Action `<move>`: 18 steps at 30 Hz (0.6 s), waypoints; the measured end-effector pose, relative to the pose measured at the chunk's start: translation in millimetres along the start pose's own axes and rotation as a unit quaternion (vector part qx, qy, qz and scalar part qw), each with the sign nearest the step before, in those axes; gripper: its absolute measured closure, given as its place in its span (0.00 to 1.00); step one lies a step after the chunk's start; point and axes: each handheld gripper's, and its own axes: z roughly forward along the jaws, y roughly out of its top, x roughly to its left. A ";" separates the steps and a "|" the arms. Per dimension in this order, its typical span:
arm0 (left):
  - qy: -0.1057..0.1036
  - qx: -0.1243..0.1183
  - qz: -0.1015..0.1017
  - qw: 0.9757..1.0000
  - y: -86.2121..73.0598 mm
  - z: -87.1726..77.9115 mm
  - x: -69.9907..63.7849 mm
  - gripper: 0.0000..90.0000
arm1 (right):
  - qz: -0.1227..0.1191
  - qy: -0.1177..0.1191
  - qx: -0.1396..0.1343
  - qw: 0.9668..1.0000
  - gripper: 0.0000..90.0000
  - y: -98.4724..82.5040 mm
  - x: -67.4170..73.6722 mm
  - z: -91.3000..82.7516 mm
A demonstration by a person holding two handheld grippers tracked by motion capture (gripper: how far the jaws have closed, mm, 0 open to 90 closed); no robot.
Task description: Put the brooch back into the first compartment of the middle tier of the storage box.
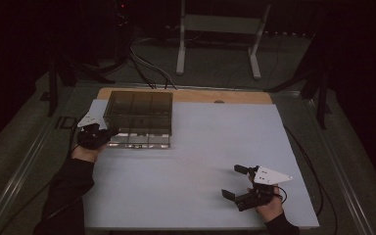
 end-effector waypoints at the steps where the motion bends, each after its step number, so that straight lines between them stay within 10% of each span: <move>1: 0.000 0.002 0.000 1.000 -0.2 0.3 0.3 0.96 | 0.001 0.000 0.000 1.000 0.00 0.0 0.0 -0.1; 18: -0.001 0.020 -0.006 1.000 -2.9 10.0 1.9 0.96 | 0.003 0.000 -0.001 1.000 0.00 0.0 -0.7 -0.6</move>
